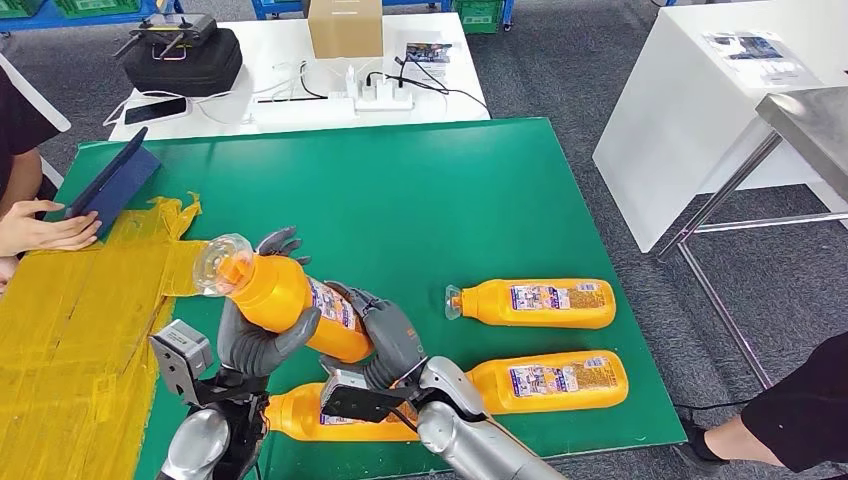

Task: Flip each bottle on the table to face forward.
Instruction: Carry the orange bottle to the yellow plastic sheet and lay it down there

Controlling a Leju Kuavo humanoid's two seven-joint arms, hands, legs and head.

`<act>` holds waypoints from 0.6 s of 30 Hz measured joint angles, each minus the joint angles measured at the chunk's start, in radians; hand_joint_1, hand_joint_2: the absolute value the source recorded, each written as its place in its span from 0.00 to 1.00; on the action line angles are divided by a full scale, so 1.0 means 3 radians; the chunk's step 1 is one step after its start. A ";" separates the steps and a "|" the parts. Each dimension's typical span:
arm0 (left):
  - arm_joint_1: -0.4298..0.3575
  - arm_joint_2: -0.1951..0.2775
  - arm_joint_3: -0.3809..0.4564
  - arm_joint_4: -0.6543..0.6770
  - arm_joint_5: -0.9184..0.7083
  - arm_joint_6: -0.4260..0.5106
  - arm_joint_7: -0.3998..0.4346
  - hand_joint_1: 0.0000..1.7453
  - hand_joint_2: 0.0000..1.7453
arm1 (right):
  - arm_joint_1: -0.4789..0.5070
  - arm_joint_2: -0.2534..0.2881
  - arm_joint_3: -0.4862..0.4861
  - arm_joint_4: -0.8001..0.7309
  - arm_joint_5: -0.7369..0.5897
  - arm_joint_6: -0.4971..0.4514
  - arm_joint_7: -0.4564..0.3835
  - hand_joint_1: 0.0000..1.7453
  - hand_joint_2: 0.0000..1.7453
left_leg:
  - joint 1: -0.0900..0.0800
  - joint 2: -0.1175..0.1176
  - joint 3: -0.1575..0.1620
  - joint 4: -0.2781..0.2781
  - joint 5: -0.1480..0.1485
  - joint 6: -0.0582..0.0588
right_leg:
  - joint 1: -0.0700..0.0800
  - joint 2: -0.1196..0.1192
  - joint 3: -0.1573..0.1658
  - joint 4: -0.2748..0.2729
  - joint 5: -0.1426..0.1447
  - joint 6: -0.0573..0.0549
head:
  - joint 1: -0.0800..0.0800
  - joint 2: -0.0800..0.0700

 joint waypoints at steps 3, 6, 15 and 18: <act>0.0001 0.0000 -0.0021 0.0000 -0.0063 0.0052 -0.0005 1.00 1.00 | 0.0003 0.0002 0.0005 0.0009 -0.0028 -0.0018 -0.0007 1.00 1.00 | 0.0000 0.0000 0.0000 0.0000 0.0000 0.0000 | 0.0000 0.0000 -0.0002 0.0000 0.0000 0.0000 | 0.0000 0.0000; 0.0001 0.0000 -0.0043 0.0000 -0.0120 0.0093 -0.0006 1.00 1.00 | 0.0016 0.0003 0.0009 0.0006 -0.0054 -0.0029 -0.0030 1.00 1.00 | 0.0000 0.0000 0.0000 0.0000 0.0000 0.0000 | 0.0000 0.0000 -0.0001 0.0000 0.0000 0.0000 | -0.0001 0.0000; -0.0021 0.0012 -0.0107 0.0000 -0.0687 0.0455 0.0007 1.00 1.00 | 0.0232 -0.0037 0.0007 -0.0466 -0.0114 -0.0086 0.0181 0.00 1.00 | 0.0000 0.0000 -0.0005 0.0000 0.0000 0.0000 | 0.0000 0.0000 0.0006 0.0000 0.0000 0.0000 | 0.0000 0.0000; -0.0081 0.0103 -0.0084 0.0000 -0.1491 0.0879 0.0209 1.00 1.00 | 0.0327 -0.0074 -0.0018 -0.0796 -0.0122 0.0026 0.0406 0.00 1.00 | 0.0001 0.0000 -0.0005 0.0000 0.0000 0.0000 | 0.0001 0.0000 0.0005 0.0001 0.0000 0.0000 | 0.0000 0.0000</act>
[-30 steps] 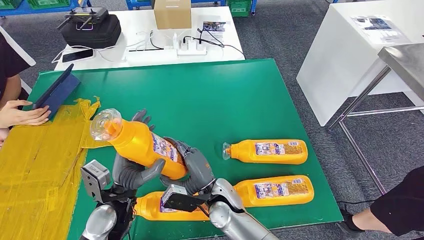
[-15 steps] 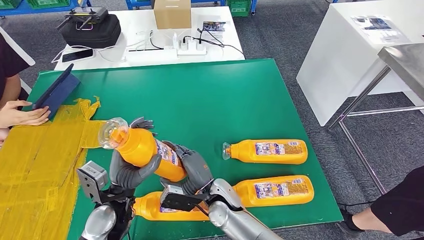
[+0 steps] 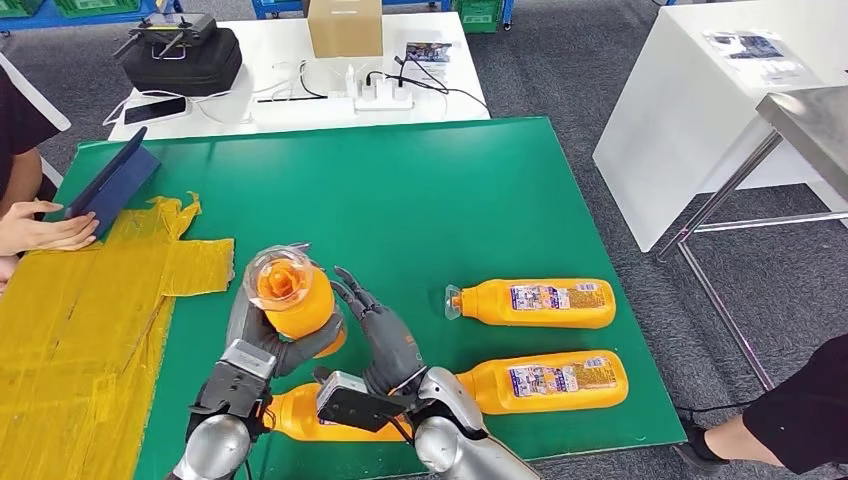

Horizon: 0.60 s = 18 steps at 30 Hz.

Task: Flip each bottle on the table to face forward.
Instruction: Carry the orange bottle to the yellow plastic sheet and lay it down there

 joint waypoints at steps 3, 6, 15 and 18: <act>-0.0109 0.0156 0.0142 0.0005 -0.0782 0.0252 0.0293 1.00 1.00 | 0.0120 -0.0059 -0.0086 -0.0364 -0.0004 0.0126 0.0132 0.00 1.00 | 0.0001 0.0000 0.0001 0.0000 0.0001 -0.0001 | 0.0001 0.0000 -0.0004 0.0001 0.0000 0.0000 | 0.0000 0.0000; -0.0235 0.0332 0.0315 0.0044 -0.1419 0.0291 0.0557 1.00 1.00 | 0.0239 -0.0128 -0.0177 -0.0706 0.0018 0.0248 0.0193 0.00 1.00 | 0.0002 0.0001 0.0001 0.0000 0.0002 -0.0002 | 0.0000 0.0000 -0.0007 0.0002 0.0000 -0.0001 | 0.0000 0.0000; -0.0673 0.0785 0.0520 0.0467 -0.2861 0.0136 0.1188 1.00 1.00 | 0.0379 -0.0314 -0.0117 -0.1129 0.0413 0.0716 0.0410 0.00 1.00 | 0.0001 0.0001 0.0001 0.0000 0.0002 -0.0002 | 0.0000 0.0000 -0.0014 0.0002 0.0000 -0.0001 | 0.0000 0.0000; -0.0862 0.0857 0.0491 0.0778 -0.3272 0.0139 0.1356 1.00 1.00 | 0.0354 -0.0367 0.0039 -0.1092 0.0457 0.0855 0.0412 0.00 1.00 | 0.0001 0.0000 0.0001 0.0000 0.0002 -0.0003 | 0.0000 0.0000 -0.0020 0.0002 0.0000 -0.0001 | 0.0000 0.0000</act>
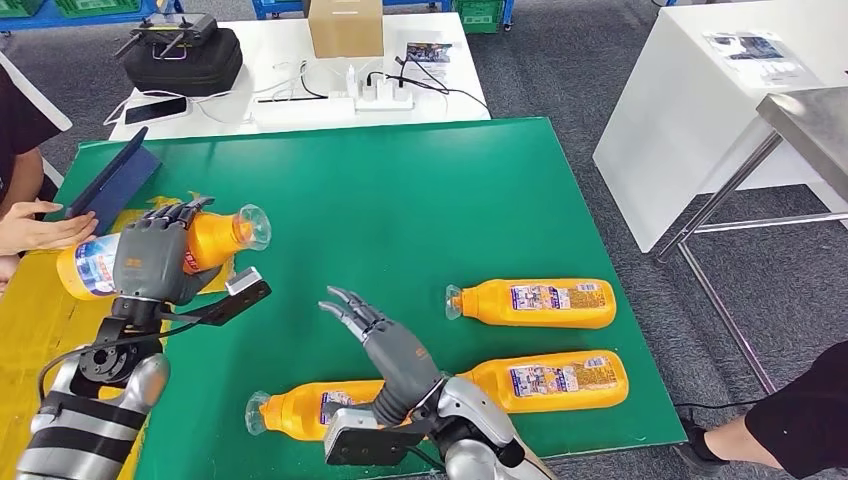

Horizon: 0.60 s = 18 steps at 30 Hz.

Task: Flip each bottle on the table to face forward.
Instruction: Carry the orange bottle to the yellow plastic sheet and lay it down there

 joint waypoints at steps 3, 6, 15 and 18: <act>-0.0225 0.0047 -0.0086 0.0444 -0.0238 0.0072 0.0040 1.00 1.00 | -0.0070 -0.0044 0.0195 0.0163 0.0006 0.0061 0.0002 0.00 1.00 | 0.0000 0.0001 -0.0001 0.0000 0.0002 0.0000 | 0.0000 0.0000 0.0013 0.0001 0.0002 -0.0001 | 0.0000 0.0000; -0.0399 0.0079 -0.0180 0.0886 -0.0262 0.0181 -0.0004 1.00 1.00 | -0.0134 -0.0071 0.0368 0.0348 -0.0004 0.0064 -0.0003 0.00 1.00 | 0.0000 0.0002 -0.0002 0.0000 0.0005 -0.0002 | 0.0000 0.0001 0.0018 0.0002 0.0007 -0.0006 | 0.0000 0.0000; -0.0693 0.0051 -0.0305 0.1743 -0.0290 -0.0010 0.0164 1.00 1.00 | -0.0303 -0.0089 0.0677 0.0699 0.0165 0.0120 0.0244 0.00 1.00 | 0.0000 0.0004 -0.0006 0.0000 0.0005 -0.0002 | 0.0000 0.0001 0.0012 0.0002 0.0008 -0.0008 | 0.0000 0.0000; -0.0772 -0.0022 -0.0318 0.2101 -0.0267 -0.0055 0.0306 1.00 1.00 | -0.0358 -0.0034 0.0779 0.0900 0.0345 0.0015 0.0499 0.00 1.00 | 0.0001 0.0004 -0.0005 0.0000 0.0006 -0.0003 | 0.0000 0.0001 0.0013 0.0002 0.0008 -0.0008 | 0.0000 0.0000</act>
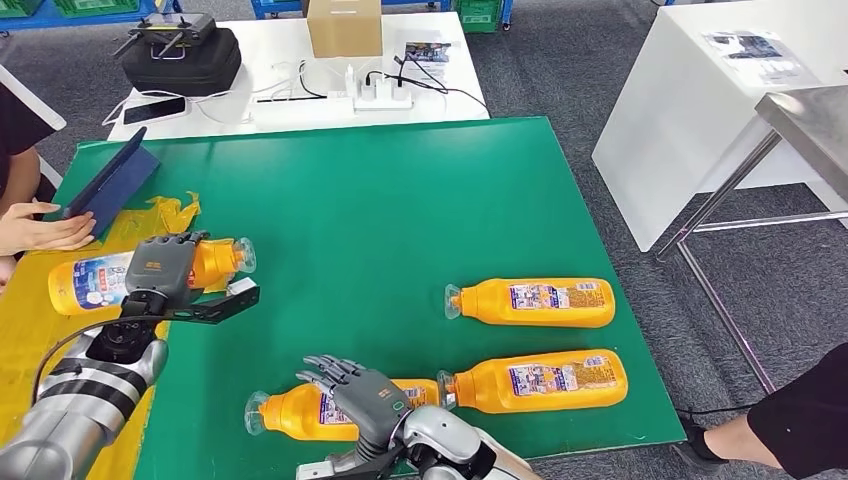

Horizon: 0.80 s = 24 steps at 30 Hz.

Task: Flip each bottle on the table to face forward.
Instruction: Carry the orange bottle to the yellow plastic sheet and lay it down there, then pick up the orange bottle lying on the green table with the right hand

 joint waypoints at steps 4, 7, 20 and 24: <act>-0.0036 -0.0086 0.0019 0.0334 0.0080 -0.0091 0.0231 0.06 1.00 | -0.0036 0.0070 0.0062 0.0192 0.0262 -0.0178 0.0288 0.00 1.00 | 0.0000 0.0000 -0.0001 0.0000 0.0000 0.0000 | 0.0000 0.0000 -0.0001 0.0000 0.0000 0.0000 | 0.0000 0.0000; -0.0050 -0.0132 0.0073 0.0478 0.0119 -0.0142 0.0369 0.00 0.50 | -0.0061 0.0107 0.0069 0.0271 0.0416 -0.0220 0.0423 0.00 1.00 | 0.0000 -0.0001 -0.0002 0.0000 0.0000 0.0000 | 0.0000 0.0000 -0.0001 0.0000 0.0000 0.0000 | -0.0001 0.0000; -0.0097 -0.0253 0.0310 0.0651 0.0285 -0.0026 0.0200 0.00 0.25 | -0.0133 0.0170 0.0001 0.0515 0.0649 -0.0185 0.0618 0.16 1.00 | 0.0000 -0.0003 0.0008 0.0000 0.0000 0.0000 | -0.0001 -0.0001 -0.0021 -0.0002 -0.0002 -0.0002 | 0.0000 0.0000; -0.0075 -0.0313 0.0397 0.0625 0.0590 0.0184 -0.0180 0.00 1.00 | -0.0153 0.0179 -0.0029 0.0582 0.0633 -0.0113 0.0658 0.99 1.00 | -0.0001 -0.0003 0.0010 0.0000 0.0002 0.0002 | -0.0001 -0.0001 -0.0020 -0.0003 0.0000 0.0000 | 0.0000 0.0000</act>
